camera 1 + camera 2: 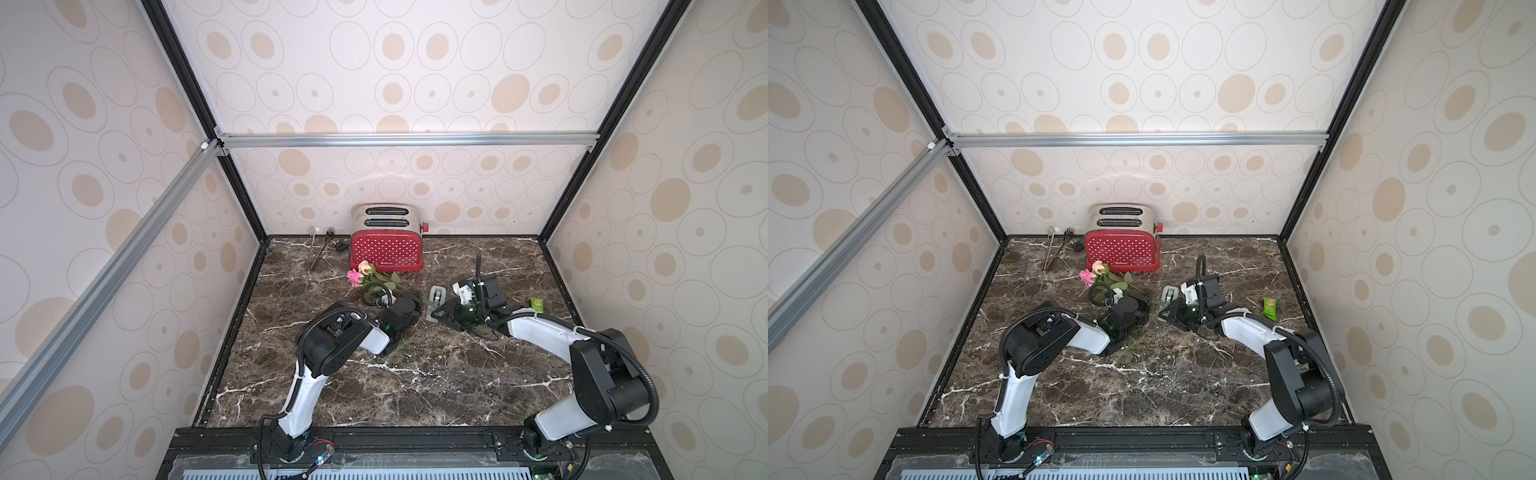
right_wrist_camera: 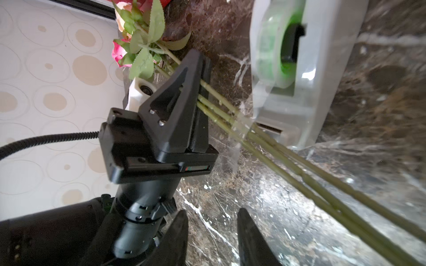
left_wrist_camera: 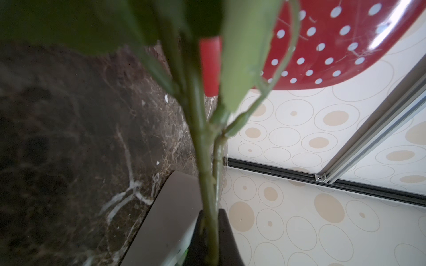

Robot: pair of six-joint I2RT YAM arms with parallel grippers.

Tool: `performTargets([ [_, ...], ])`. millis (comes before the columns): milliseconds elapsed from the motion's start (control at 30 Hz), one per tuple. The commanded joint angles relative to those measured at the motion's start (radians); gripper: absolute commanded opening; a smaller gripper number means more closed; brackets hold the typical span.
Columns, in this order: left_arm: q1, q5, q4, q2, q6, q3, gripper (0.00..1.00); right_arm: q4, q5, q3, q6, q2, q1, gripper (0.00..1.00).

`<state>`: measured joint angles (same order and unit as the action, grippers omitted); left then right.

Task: Wrap bouquets with tape
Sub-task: Stick the tape to the bouquet.

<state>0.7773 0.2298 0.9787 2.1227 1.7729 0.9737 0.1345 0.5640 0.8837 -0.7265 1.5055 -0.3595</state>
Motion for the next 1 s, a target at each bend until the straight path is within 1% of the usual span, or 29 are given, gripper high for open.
performTargets([
  [0, 0.010, -0.004, 0.012, -0.001, -0.004, 0.032, 0.00, 0.195, -0.106, 0.098, 0.190, -0.043, -0.016, 0.38],
  [100, 0.006, -0.010, 0.011, -0.004, -0.011, 0.033, 0.00, 0.289, -0.225, 0.172, 0.312, -0.048, -0.039, 0.37],
  [167, 0.005, -0.013, 0.008, -0.006, -0.016, 0.033, 0.00, 0.313, -0.335, 0.204, 0.396, -0.042, -0.071, 0.34],
  [267, 0.002, -0.018, 0.009, -0.006, -0.016, 0.033, 0.00, 0.250, -0.477, 0.186, 0.555, -0.042, -0.128, 0.32],
  [333, 0.002, -0.020, 0.009, -0.006, -0.016, 0.033, 0.00, 0.182, -0.518, 0.152, 0.654, -0.038, -0.153, 0.33],
  [433, 0.000, -0.023, 0.010, -0.006, -0.018, 0.031, 0.00, 0.116, -0.516, 0.111, 0.742, -0.025, -0.159, 0.34],
  [567, -0.003, -0.025, 0.012, -0.006, -0.019, 0.030, 0.00, 0.029, -0.513, 0.057, 0.848, -0.037, -0.160, 0.30],
  [633, -0.004, -0.027, 0.011, -0.006, -0.021, 0.032, 0.00, -0.005, -0.503, 0.040, 0.894, -0.038, -0.160, 0.29],
  [733, -0.006, -0.029, 0.009, -0.003, -0.021, 0.034, 0.00, -0.015, -0.513, 0.046, 0.918, -0.011, -0.159, 0.28],
  [967, -0.010, -0.034, 0.005, -0.001, -0.021, 0.040, 0.00, -0.049, -0.495, 0.063, 0.985, 0.043, -0.159, 0.29],
])
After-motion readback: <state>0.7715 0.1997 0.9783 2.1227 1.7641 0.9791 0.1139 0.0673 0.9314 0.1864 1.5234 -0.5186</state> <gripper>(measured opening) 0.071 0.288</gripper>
